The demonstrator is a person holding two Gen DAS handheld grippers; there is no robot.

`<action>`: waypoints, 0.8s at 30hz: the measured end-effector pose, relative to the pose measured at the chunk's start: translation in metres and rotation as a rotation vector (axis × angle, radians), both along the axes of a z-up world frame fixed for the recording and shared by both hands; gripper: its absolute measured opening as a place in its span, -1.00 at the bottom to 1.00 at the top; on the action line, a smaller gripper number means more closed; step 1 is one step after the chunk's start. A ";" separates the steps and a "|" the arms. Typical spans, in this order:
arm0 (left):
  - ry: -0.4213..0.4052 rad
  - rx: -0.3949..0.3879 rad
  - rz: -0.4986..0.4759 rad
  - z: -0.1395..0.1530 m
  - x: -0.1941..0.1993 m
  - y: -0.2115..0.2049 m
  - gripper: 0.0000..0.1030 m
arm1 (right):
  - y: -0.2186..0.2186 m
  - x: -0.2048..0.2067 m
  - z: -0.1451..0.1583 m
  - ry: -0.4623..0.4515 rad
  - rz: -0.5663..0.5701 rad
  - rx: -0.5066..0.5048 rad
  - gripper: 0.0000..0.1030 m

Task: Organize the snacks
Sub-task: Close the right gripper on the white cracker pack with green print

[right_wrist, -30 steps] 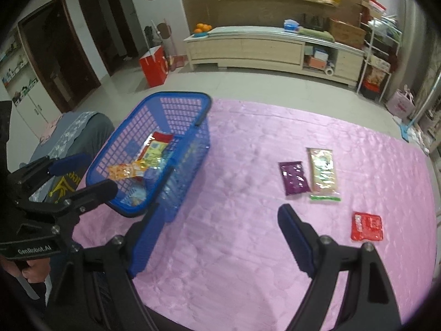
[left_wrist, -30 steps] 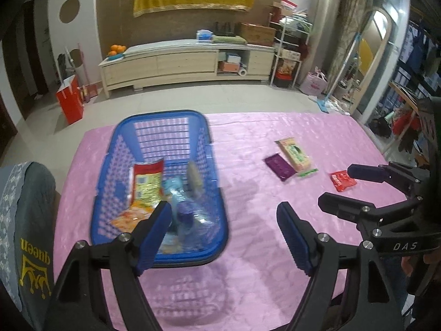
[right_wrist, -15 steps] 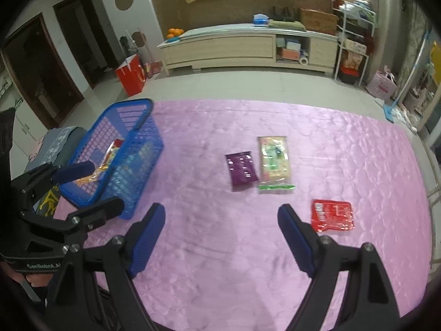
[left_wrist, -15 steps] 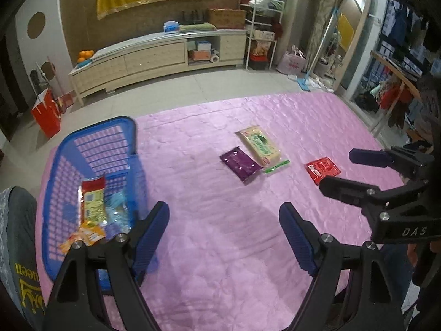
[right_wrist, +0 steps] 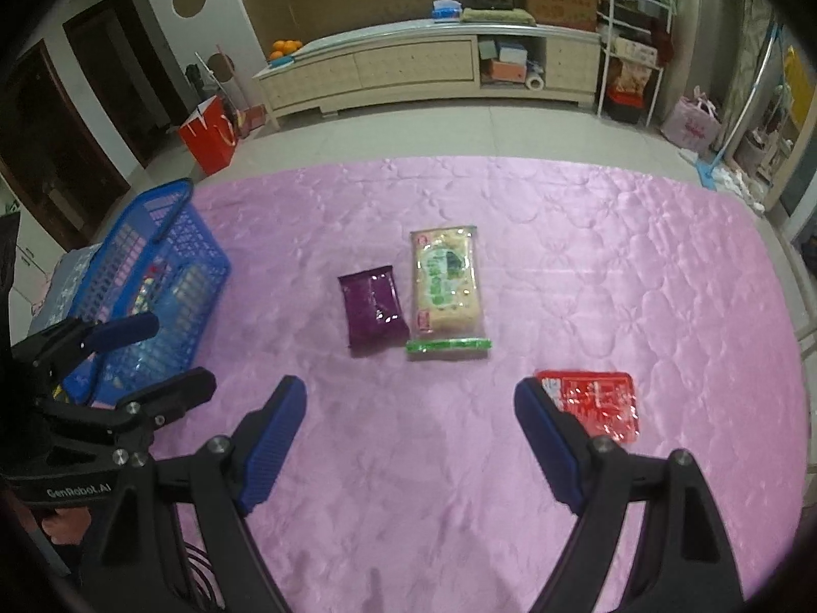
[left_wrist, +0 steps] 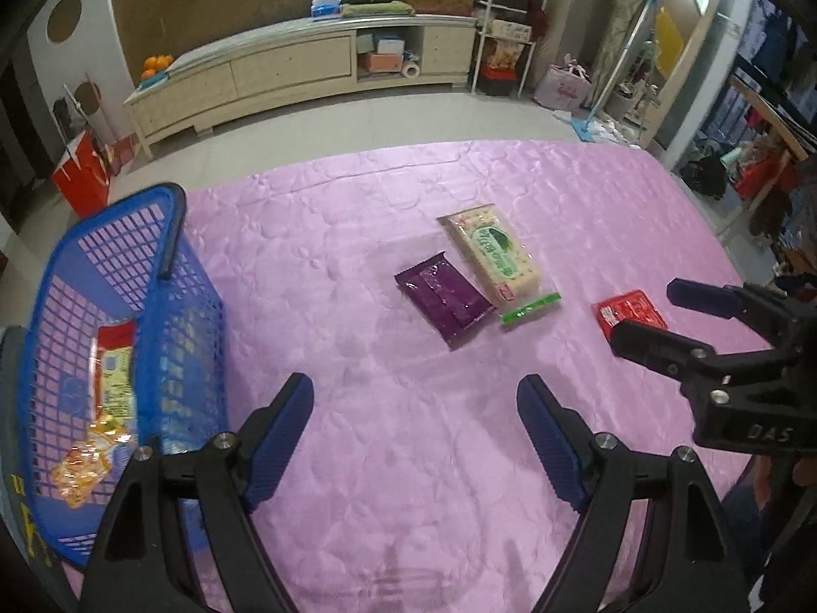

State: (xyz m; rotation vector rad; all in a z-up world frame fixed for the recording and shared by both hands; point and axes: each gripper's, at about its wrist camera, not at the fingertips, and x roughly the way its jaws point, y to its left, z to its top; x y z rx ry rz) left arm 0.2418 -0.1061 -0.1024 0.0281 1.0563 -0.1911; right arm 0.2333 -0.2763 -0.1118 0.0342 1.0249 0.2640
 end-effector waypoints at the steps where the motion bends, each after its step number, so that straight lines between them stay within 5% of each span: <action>1: 0.008 -0.009 0.011 -0.004 0.003 0.001 0.56 | 0.000 0.006 -0.006 0.005 -0.004 -0.010 0.68; 24: 0.090 -0.031 0.135 -0.079 0.082 0.017 0.56 | 0.017 0.093 -0.086 0.056 0.024 -0.131 0.68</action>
